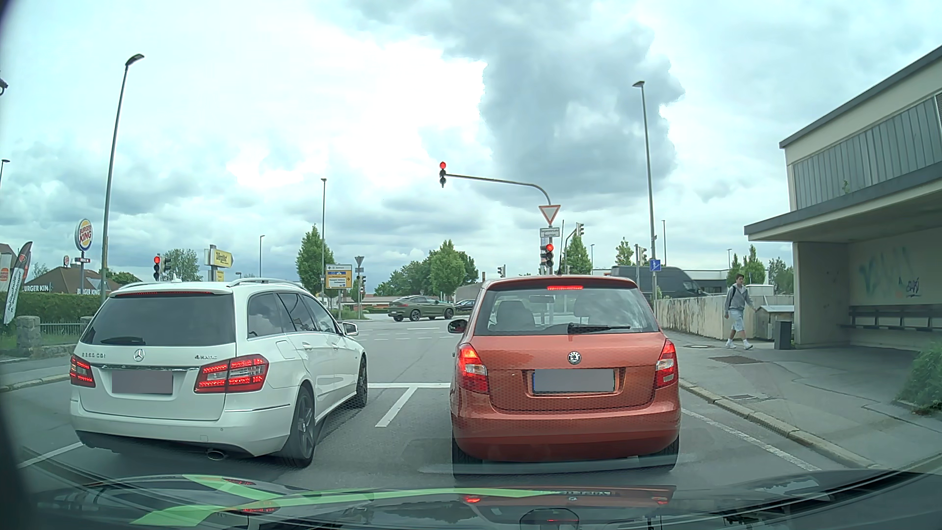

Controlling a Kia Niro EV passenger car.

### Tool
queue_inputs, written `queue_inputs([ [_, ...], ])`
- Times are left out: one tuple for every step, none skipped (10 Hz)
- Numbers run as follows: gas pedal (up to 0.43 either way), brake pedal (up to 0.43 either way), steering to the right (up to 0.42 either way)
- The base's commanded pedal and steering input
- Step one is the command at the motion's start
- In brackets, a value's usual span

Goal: Follow the waypoints while adhering to traffic rules and regulations

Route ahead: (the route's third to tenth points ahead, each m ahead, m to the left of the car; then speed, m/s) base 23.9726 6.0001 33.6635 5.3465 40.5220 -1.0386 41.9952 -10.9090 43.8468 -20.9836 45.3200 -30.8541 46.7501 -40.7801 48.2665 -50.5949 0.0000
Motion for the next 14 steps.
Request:
queue_inputs([
  [0.000, 0.244, -0.002],
  [0.000, 0.244, -0.002],
  [0.000, 0.244, -0.002],
  [0.000, 0.244, -0.002],
  [0.000, 0.244, -0.002],
  [0.000, 0.244, -0.002],
  [0.000, 0.244, -0.002],
  [0.000, 0.244, -0.002],
  [0.000, 0.244, -0.002],
  [0.000, 0.244, -0.002],
  [0.000, 0.244, -0.002],
  [0.000, 0.244, -0.002],
  [0.000, 0.244, -0.002],
  [0.000, 0.244, -0.002],
])
